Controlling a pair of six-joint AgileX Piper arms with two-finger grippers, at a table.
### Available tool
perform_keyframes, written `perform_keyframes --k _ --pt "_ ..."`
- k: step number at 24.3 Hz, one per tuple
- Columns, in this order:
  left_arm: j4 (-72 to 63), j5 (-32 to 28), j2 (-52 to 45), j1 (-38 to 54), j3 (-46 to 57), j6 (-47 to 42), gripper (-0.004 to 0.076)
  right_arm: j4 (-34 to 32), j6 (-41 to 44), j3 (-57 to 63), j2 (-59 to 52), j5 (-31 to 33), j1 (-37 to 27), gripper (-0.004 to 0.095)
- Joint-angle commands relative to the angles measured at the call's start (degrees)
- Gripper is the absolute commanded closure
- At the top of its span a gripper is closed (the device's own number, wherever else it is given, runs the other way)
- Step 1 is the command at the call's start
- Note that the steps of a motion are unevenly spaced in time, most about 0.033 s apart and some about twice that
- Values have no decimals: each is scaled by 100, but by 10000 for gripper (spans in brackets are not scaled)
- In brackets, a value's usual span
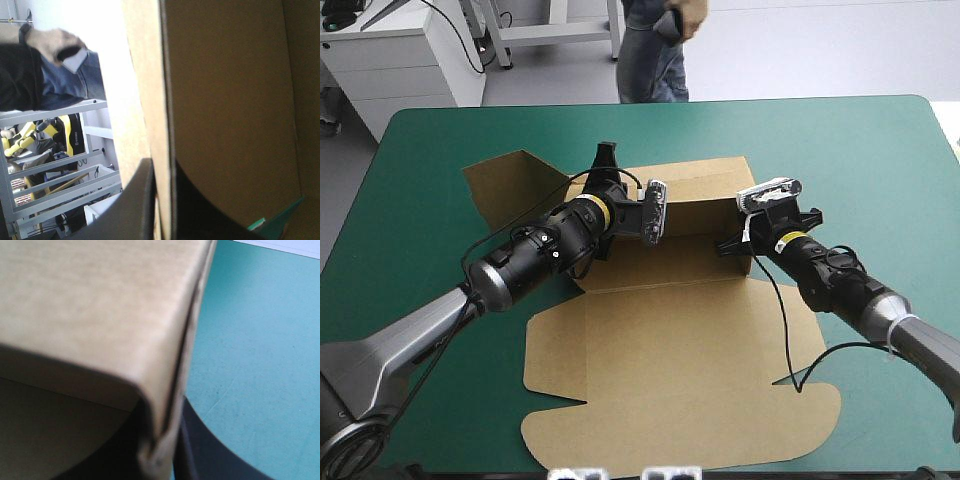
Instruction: Fold the box
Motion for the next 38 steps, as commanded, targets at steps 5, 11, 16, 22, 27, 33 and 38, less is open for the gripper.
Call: perform_keyframes --k 5,11,16,22,27,33,38 --pt "-609 468 10 -75 56 24 622 -148 -155 -180 -38 -304 73 926" --pt "-624 459 2 -75 56 -94 311 -148 -155 -180 -38 -293 73 926" --pt "-624 459 -72 -86 56 -538 262 -148 -155 -180 -38 -293 73 926" --pt "-626 643 -613 -485 56 -1063 265 -77 -155 -180 -38 -320 73 926" --pt "-611 725 -926 -950 56 -1143 269 23 -155 -180 -38 -344 73 926" --pt "1135 1026 -509 -937 56 -2738 322 78 -155 -180 -38 -360 73 925" --pt "1910 1239 -351 -1287 56 -3586 325 268 -155 -188 96 -577 73 920"
